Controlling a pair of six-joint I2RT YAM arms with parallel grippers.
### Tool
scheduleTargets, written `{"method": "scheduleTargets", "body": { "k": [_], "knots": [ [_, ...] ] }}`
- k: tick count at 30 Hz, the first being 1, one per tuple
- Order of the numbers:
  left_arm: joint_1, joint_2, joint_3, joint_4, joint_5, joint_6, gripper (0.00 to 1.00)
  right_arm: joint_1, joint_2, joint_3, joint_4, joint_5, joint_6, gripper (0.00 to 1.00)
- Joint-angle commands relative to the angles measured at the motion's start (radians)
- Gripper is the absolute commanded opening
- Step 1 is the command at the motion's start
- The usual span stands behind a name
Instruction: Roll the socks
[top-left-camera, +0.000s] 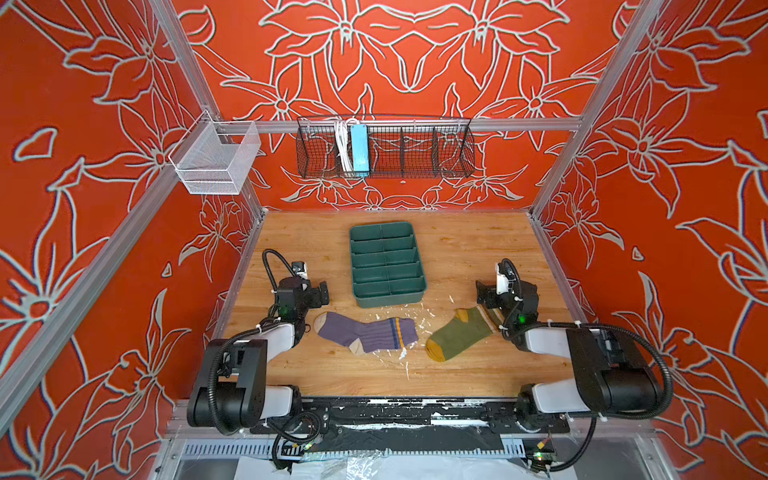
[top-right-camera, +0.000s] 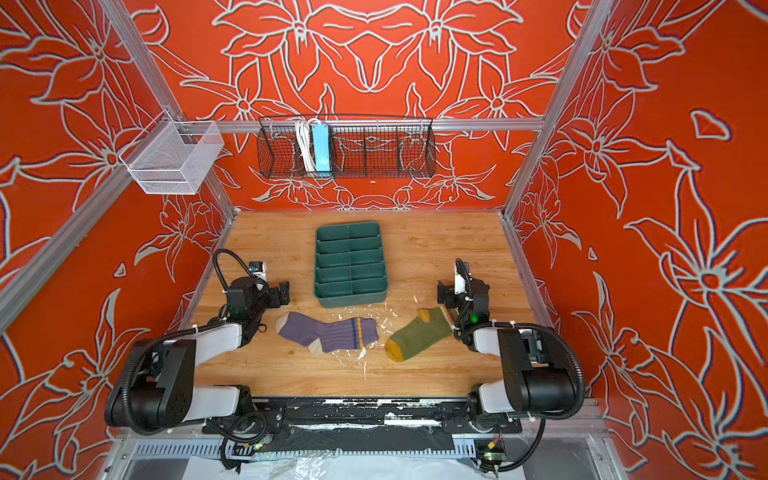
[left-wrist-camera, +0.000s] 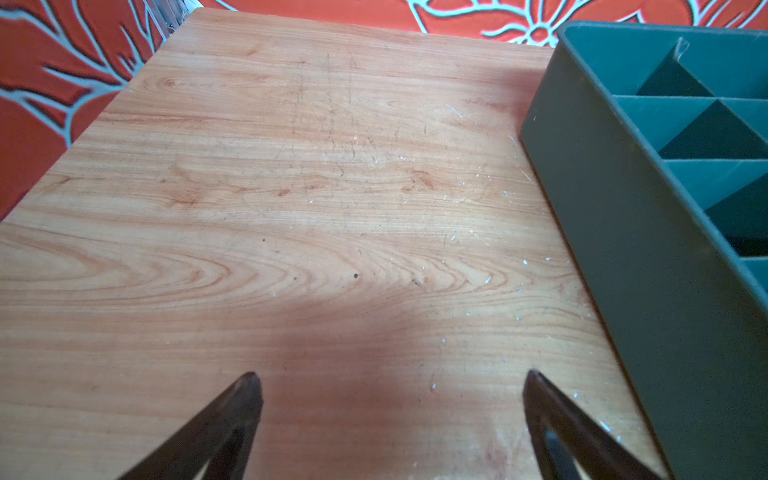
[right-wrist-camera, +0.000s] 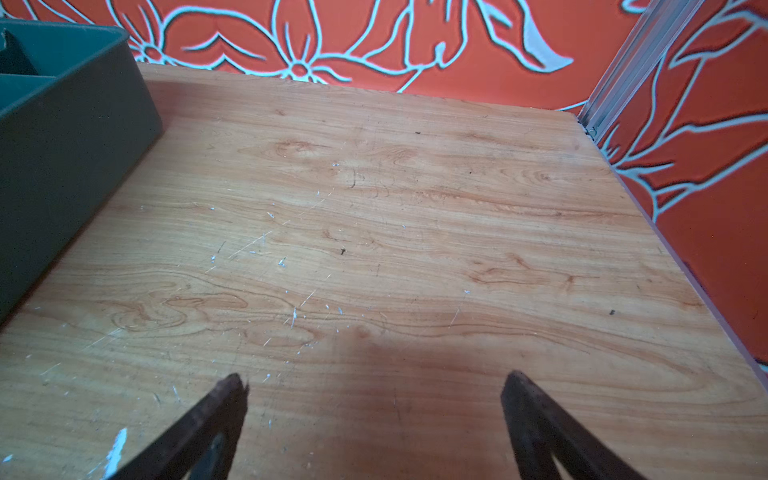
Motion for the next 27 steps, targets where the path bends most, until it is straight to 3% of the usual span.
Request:
{"method": "scheduleTargets", "body": {
  "k": [1, 18, 27],
  "knots": [
    [-0.003, -0.004, 0.003, 0.008, -0.005, -0.009, 0.97, -0.003, -0.015, -0.009, 0.017, -0.018, -0.01, 0.98],
    [-0.002, -0.007, 0.002, 0.009, -0.005, -0.009, 0.97, -0.032, -0.012, 0.012, -0.017, -0.026, 0.023, 0.98],
    [-0.003, -0.135, 0.018, -0.1, -0.008, -0.009, 0.97, -0.032, -0.16, 0.034, -0.164, -0.019, 0.029, 0.98]
  ]
}}
